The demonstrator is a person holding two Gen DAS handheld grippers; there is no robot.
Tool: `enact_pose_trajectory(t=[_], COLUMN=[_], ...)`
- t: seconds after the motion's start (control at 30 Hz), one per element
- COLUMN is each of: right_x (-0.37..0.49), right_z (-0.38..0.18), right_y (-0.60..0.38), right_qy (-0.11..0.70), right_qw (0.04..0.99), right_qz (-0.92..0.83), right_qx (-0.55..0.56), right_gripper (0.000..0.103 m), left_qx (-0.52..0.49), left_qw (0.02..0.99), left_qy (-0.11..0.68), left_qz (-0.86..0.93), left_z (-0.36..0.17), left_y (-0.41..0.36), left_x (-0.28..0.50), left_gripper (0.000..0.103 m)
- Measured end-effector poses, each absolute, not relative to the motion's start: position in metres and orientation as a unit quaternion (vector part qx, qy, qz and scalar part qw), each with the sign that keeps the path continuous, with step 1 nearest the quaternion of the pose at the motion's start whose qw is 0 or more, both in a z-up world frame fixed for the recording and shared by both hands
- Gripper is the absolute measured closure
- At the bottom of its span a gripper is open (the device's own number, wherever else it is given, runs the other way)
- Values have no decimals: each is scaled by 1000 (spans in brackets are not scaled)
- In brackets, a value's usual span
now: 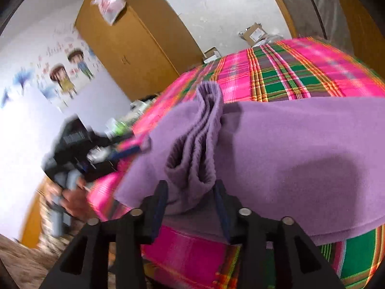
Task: Fold clothes
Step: 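Lower the folded edge onto the garment and open both grippers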
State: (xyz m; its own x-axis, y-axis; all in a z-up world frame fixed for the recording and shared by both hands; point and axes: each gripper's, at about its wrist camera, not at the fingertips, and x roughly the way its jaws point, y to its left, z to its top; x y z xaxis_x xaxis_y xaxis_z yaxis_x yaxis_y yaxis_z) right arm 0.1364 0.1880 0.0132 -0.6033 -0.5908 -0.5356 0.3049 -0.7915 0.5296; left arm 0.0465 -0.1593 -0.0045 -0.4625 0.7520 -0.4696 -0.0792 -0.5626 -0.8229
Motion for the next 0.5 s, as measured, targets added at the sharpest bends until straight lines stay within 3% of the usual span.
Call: enact_pose_trajectory(t=[0.23, 0.5], right_x=[103, 58], right_z=[32, 8], right_y=[207, 194], right_qy=[-211, -228], right_qw=[247, 258], right_qz=[-875, -838], right_qx=[360, 423], right_gripper=[53, 53], left_qx=[-453, -459], left_qw=[261, 241], left_qy=[-357, -330], left_qz=[774, 789], left_z=[-8, -8], left_y=[-156, -154], left_x=[57, 65], left_gripper=[72, 72])
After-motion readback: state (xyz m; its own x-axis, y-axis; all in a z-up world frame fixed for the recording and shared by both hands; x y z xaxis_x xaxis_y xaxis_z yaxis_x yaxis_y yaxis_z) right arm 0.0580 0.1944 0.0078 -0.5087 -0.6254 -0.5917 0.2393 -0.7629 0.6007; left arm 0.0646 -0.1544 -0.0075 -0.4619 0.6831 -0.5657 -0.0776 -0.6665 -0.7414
